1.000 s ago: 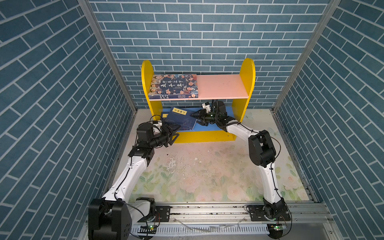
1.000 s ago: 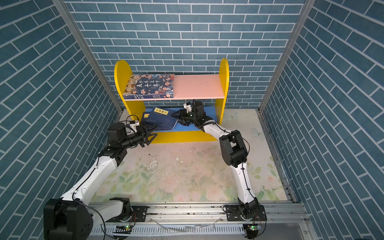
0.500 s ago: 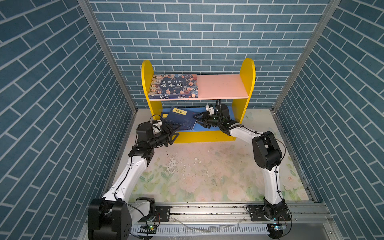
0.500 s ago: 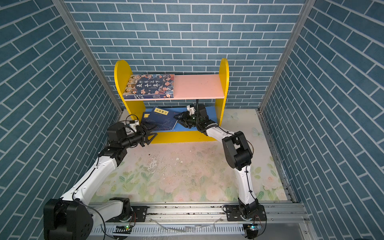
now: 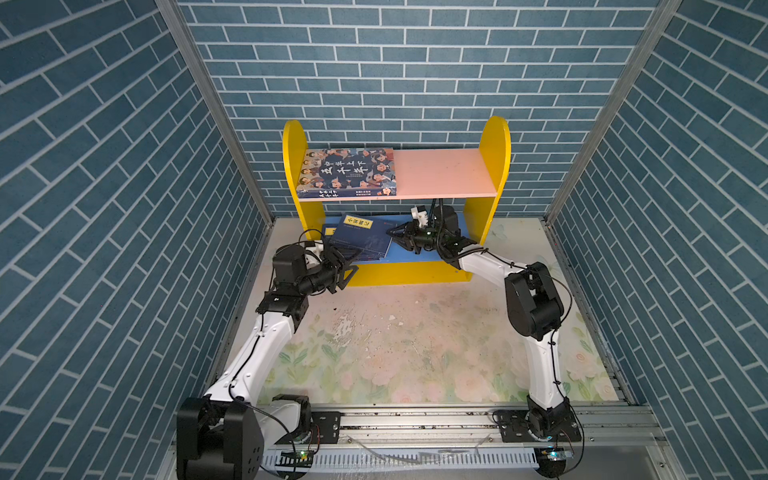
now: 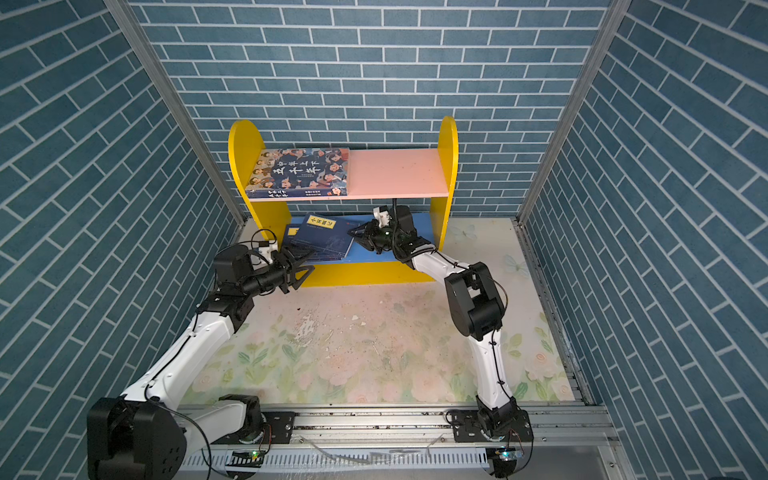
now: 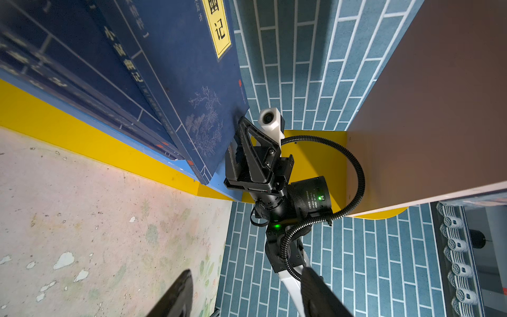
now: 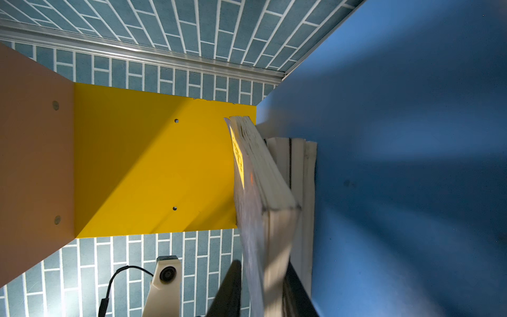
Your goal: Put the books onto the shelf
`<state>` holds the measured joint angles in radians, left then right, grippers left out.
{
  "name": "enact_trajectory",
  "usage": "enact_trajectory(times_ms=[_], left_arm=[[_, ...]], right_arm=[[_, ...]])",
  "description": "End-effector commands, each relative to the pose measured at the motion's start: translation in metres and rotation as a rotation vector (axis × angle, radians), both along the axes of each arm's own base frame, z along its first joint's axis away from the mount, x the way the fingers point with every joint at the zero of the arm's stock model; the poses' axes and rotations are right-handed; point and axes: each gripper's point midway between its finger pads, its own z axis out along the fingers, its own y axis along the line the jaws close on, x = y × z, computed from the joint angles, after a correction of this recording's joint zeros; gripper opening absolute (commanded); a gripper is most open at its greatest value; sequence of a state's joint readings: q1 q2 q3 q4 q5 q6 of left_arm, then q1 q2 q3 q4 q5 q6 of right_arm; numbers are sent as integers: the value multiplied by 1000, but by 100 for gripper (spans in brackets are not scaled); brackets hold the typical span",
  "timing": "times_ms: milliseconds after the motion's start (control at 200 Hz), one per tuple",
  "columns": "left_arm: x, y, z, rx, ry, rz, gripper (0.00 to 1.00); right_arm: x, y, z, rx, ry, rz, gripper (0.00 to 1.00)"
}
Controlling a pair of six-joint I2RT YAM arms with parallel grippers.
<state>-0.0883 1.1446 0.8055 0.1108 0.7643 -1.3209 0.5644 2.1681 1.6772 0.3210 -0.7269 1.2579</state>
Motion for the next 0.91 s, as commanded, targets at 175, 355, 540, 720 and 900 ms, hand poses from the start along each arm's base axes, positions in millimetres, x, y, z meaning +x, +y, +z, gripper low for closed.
enact_trajectory(times_ms=[175,355,540,720,900], left_arm=[[2,3,15,-4,-47,0,64],[2,3,14,-5,-43,1,64],[3,4,14,-6,-45,6,65],[3,4,15,-9,-46,7,65],[5,4,20,-10,-53,2,64]], right_arm=[[8,7,-1,16,-15,21,27],[6,9,-4,14,-8,23,30],[4,10,-10,0,10,28,30],[8,13,-15,-3,17,30,27],[7,14,-13,0,12,34,7]])
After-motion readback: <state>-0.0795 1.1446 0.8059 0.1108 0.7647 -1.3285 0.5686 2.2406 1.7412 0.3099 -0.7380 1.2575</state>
